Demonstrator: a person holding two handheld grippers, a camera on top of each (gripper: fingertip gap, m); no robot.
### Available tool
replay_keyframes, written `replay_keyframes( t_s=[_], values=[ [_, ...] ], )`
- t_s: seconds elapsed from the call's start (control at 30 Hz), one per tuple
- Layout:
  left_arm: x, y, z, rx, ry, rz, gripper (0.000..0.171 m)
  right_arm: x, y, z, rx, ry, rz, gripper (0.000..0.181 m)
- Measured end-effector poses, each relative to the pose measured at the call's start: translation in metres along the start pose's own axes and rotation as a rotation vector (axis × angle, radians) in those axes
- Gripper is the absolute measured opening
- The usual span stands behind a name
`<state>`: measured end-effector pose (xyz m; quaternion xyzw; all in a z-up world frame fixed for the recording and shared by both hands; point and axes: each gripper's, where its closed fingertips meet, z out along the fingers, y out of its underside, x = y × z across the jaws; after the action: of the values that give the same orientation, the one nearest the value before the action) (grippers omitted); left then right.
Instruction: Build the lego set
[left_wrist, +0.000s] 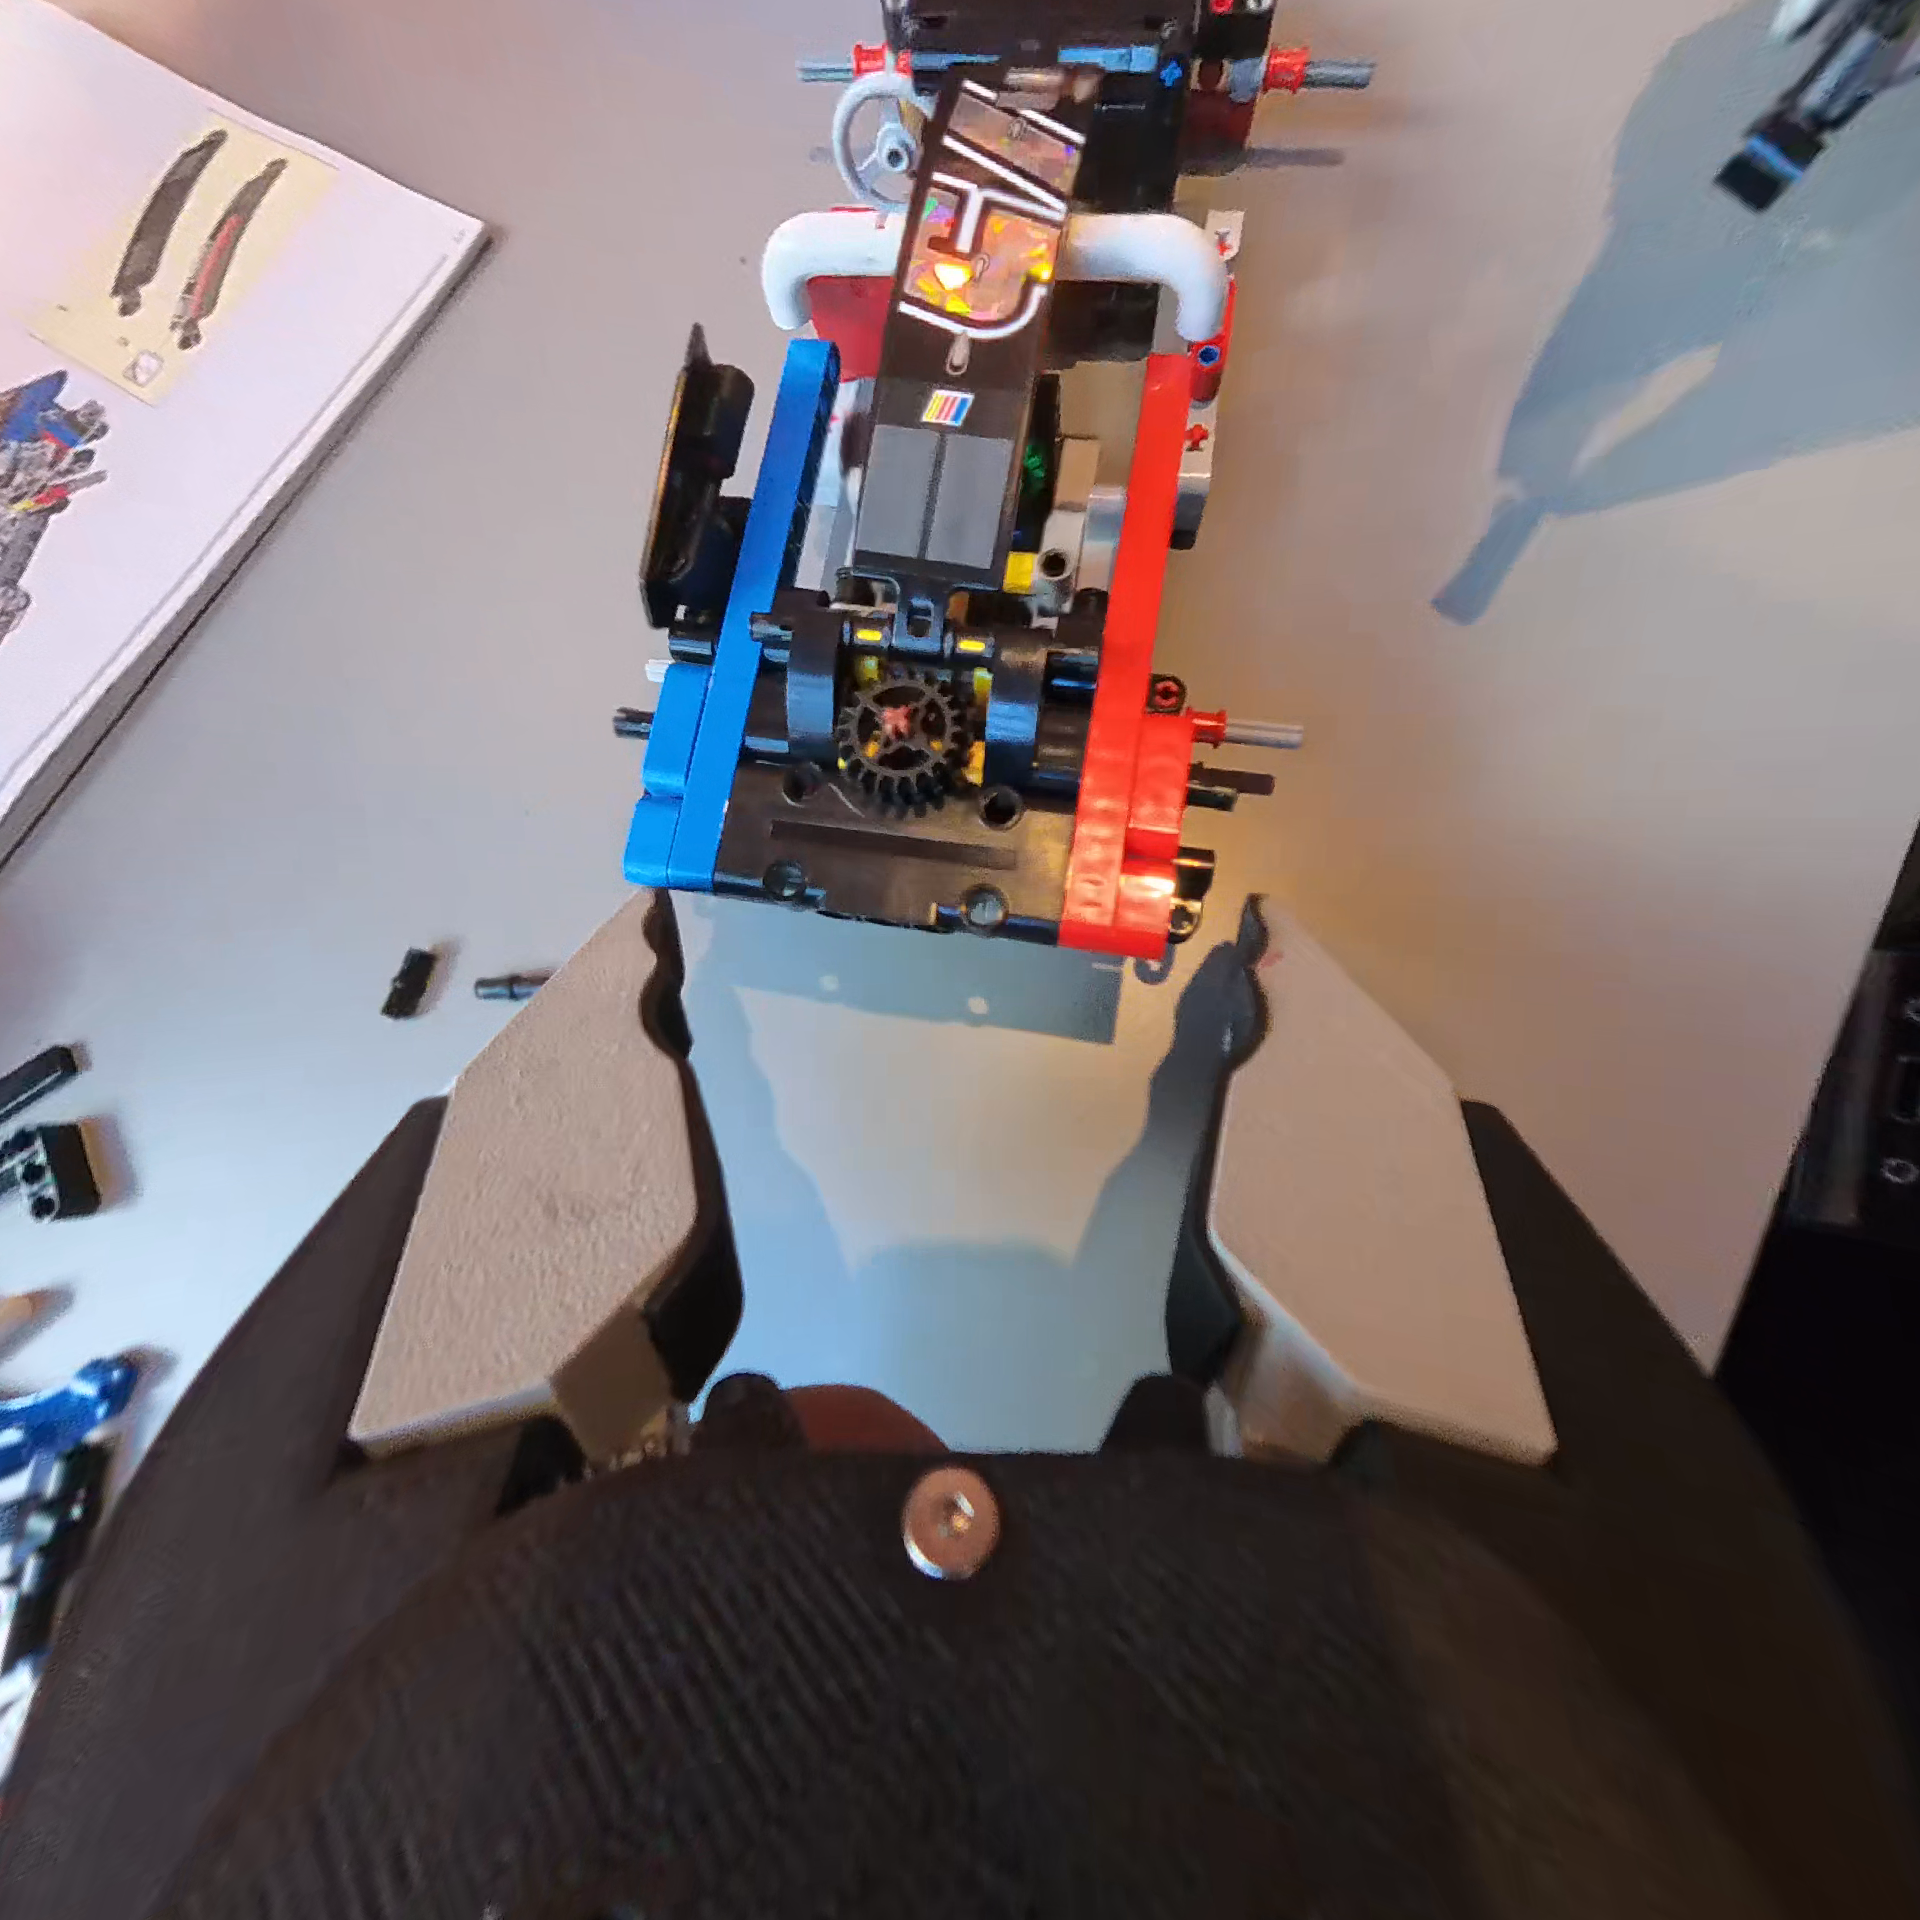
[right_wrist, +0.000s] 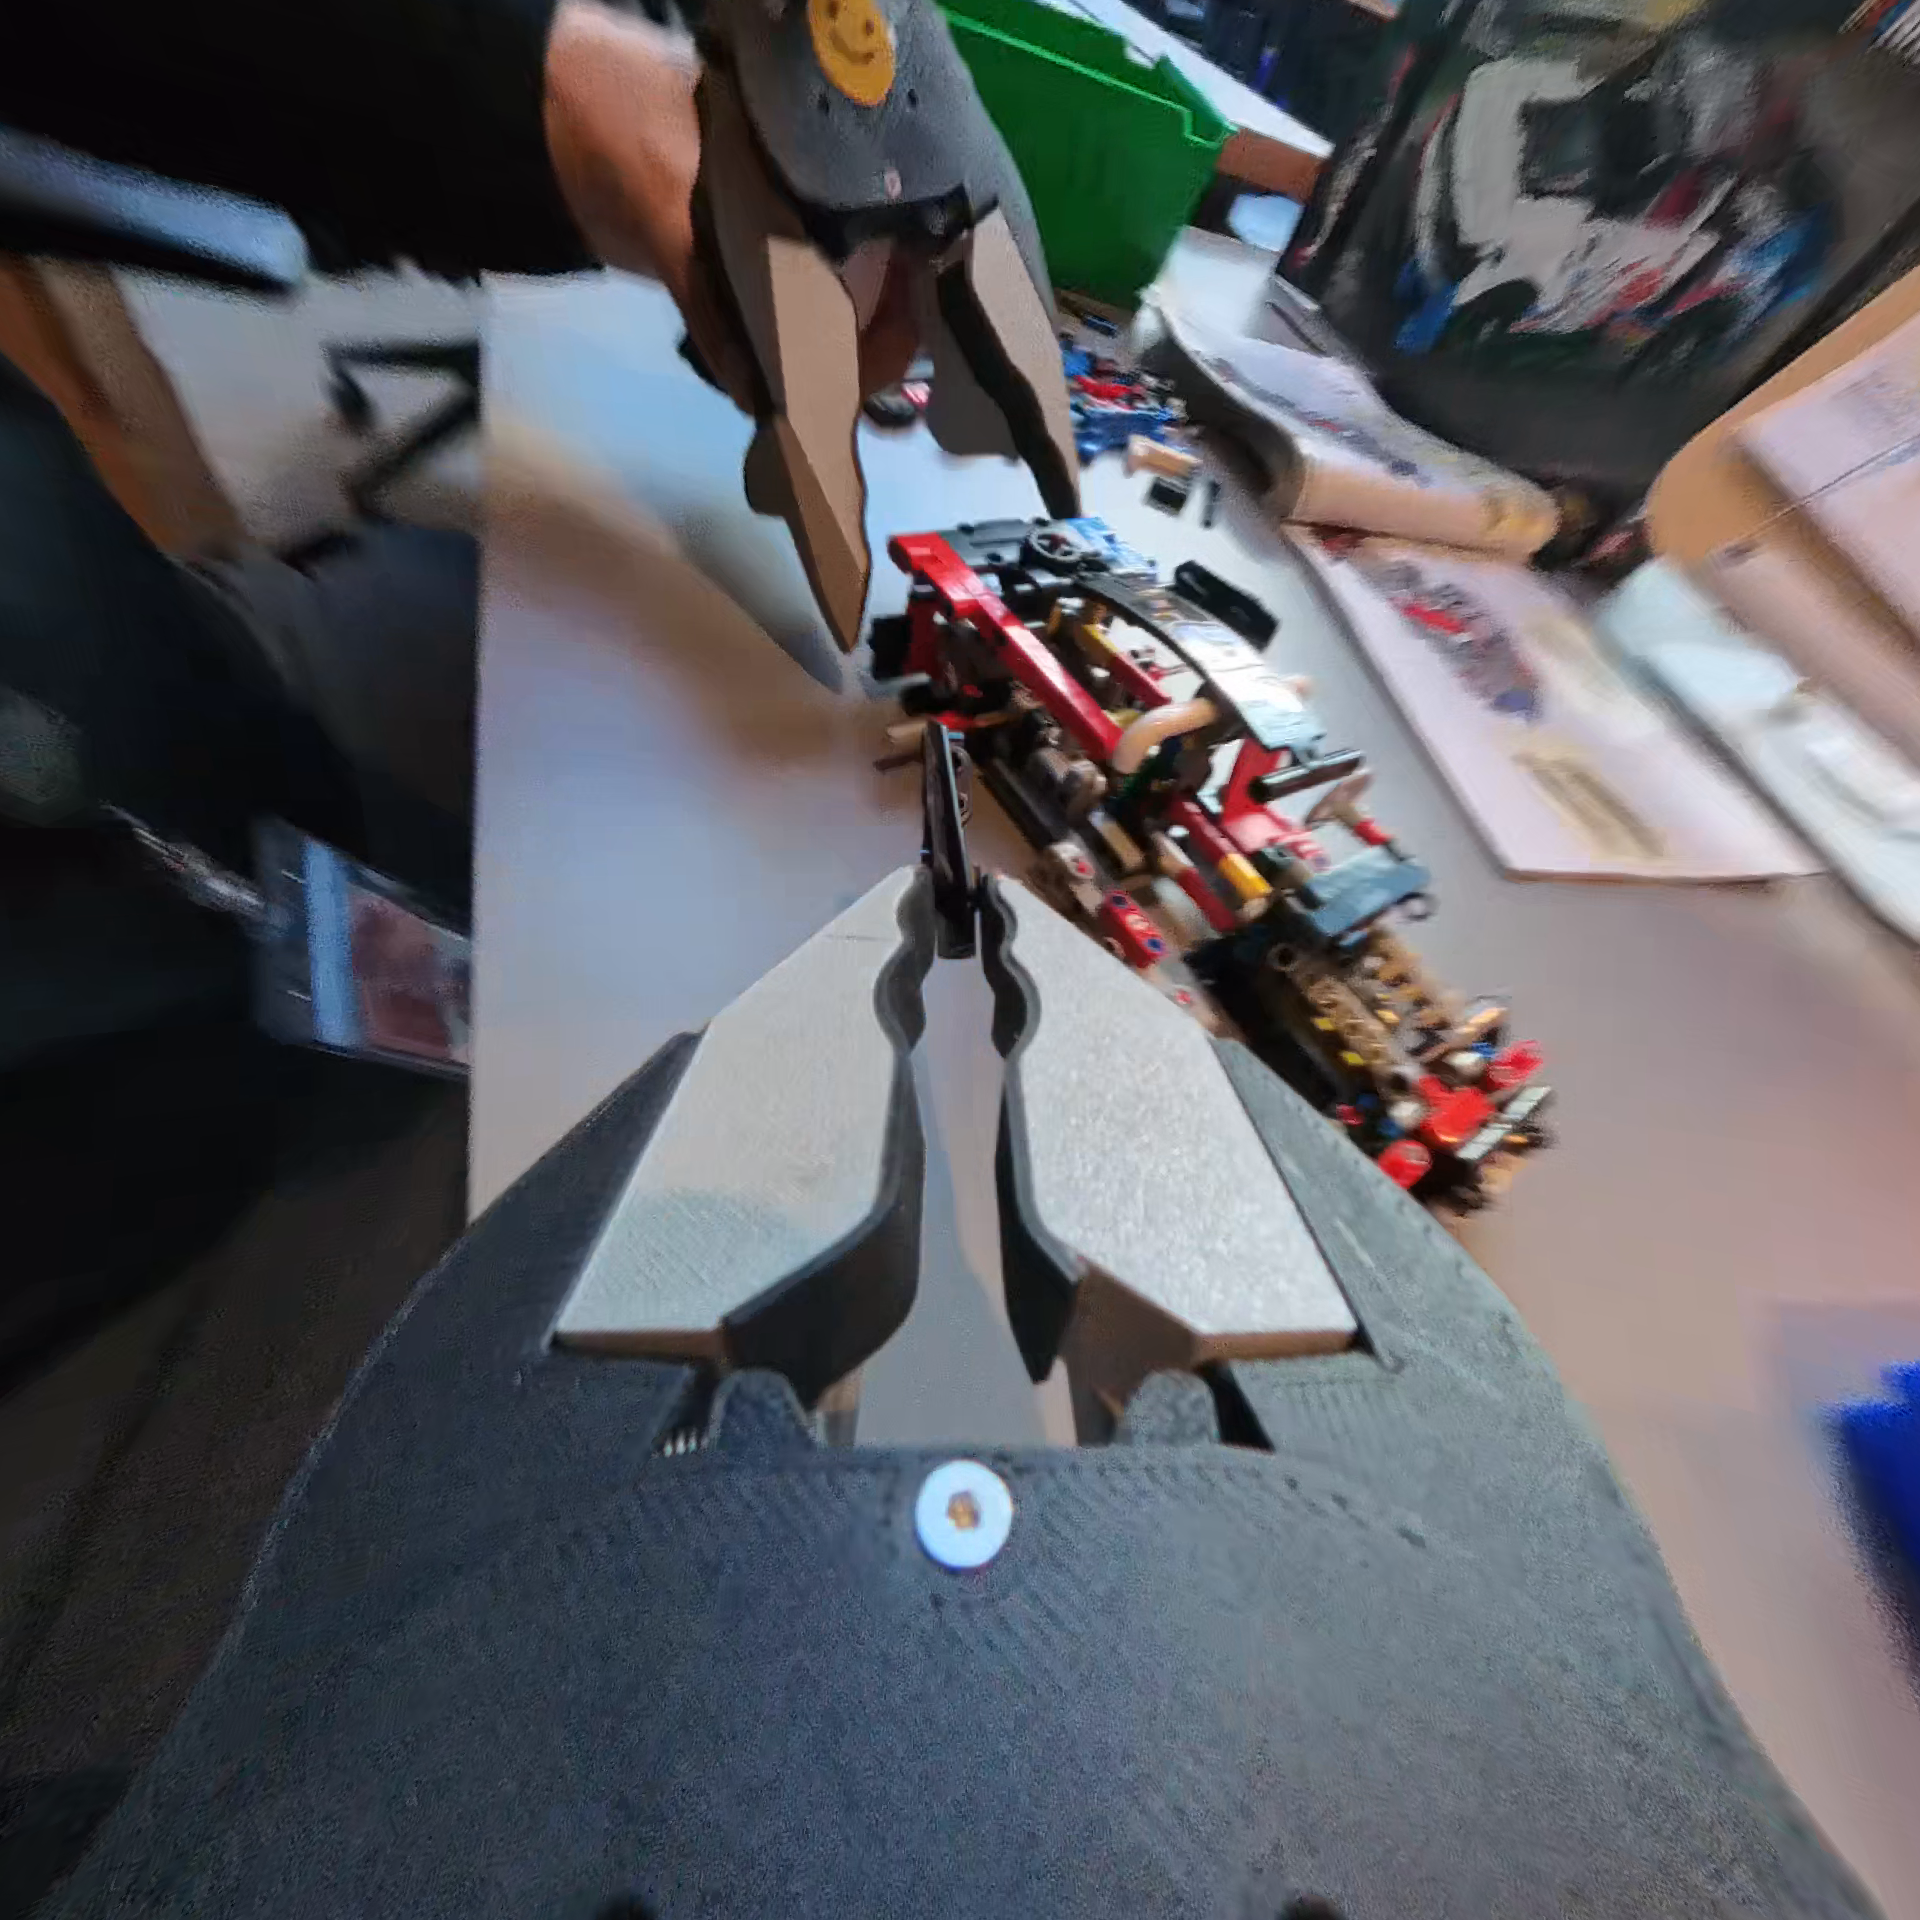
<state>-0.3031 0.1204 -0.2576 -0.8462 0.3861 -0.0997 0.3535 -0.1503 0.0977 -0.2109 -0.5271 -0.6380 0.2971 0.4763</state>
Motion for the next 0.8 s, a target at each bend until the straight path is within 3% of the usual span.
replay_keyframes(
  t_s=[0.33,0.47,0.57,0.63,0.8],
  values=[
    [-0.016,-0.003,0.006,-0.014,0.171,0.065,0.093,0.003,-0.002,-0.004,-0.178,0.247,-0.405,0.005],
    [-0.012,-0.005,0.010,0.008,0.219,0.061,0.087,-0.004,0.006,0.006,-0.239,0.235,-0.449,0.005],
    [-0.009,0.002,0.015,-0.019,0.214,0.071,0.093,-0.003,0.010,0.010,-0.227,0.202,-0.330,0.005],
    [-0.006,0.004,0.015,-0.019,0.203,0.081,0.093,0.001,0.014,0.011,-0.206,0.157,-0.159,0.005],
    [-0.006,0.005,0.002,0.010,0.160,0.067,0.094,0.003,0.032,0.012,-0.202,-0.132,0.524,0.005]
  ],
)
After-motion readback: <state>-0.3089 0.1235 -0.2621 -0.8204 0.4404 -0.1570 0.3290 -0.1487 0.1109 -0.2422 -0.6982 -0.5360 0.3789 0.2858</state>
